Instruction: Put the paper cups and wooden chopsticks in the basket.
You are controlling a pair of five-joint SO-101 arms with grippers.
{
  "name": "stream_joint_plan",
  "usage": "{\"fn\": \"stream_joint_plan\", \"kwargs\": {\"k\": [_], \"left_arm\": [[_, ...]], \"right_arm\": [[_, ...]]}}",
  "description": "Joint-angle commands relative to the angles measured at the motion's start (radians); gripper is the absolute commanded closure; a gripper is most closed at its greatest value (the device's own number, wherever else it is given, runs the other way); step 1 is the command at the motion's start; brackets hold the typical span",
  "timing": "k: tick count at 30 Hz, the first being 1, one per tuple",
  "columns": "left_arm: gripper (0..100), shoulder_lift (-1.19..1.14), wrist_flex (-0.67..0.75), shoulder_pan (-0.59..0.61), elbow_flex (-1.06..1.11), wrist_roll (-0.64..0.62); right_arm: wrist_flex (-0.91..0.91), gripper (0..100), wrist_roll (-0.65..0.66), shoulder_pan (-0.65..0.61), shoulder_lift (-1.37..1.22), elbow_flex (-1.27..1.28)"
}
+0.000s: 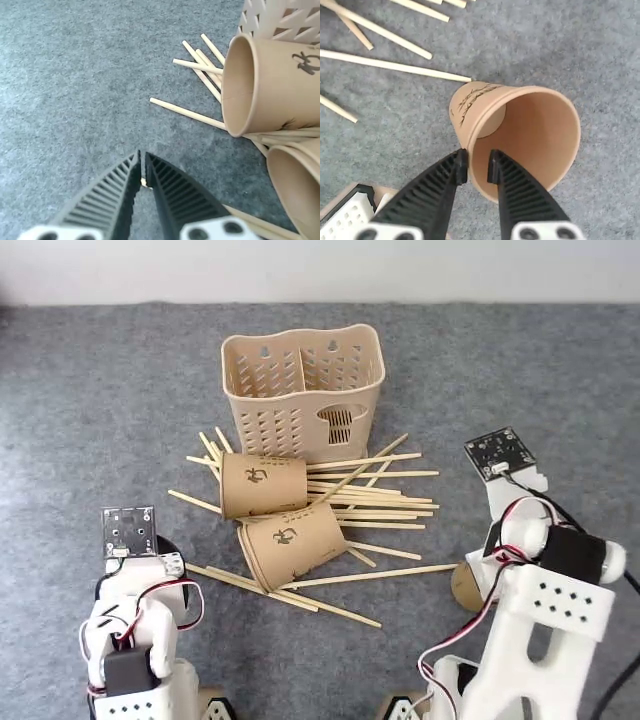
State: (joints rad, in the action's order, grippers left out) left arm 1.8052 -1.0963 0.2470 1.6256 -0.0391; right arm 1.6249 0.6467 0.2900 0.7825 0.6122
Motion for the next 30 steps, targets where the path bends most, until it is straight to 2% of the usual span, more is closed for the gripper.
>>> {"fn": "stream_joint_plan", "kwargs": {"k": [1, 7, 14, 23, 27, 30], "left_arm": [[98, 0.011, 0.018, 0.006, -0.005, -0.006], [98, 0.011, 0.014, 0.0, -0.024, -0.008], [98, 0.011, -0.17, -0.003, -0.183, -0.009], [81, 0.011, -0.195, 0.0, -0.219, -0.015], [78, 0.011, -0.195, -0.003, -0.222, -0.021], [77, 0.009, -0.195, -0.011, -0.234, -0.08]], "right_arm": [[0.018, 90.5, 0.006, -0.008, 0.012, -0.054], [0.058, 90.5, 0.006, -0.01, 0.007, -0.054], [0.059, 90.5, 0.008, -0.07, 0.008, -0.006], [0.099, 90.2, 0.011, -0.145, 0.01, 0.018], [0.091, 90.2, 0.011, -0.162, 0.004, 0.021], [0.094, 90.5, 0.011, -0.166, 0.004, 0.018]]}}
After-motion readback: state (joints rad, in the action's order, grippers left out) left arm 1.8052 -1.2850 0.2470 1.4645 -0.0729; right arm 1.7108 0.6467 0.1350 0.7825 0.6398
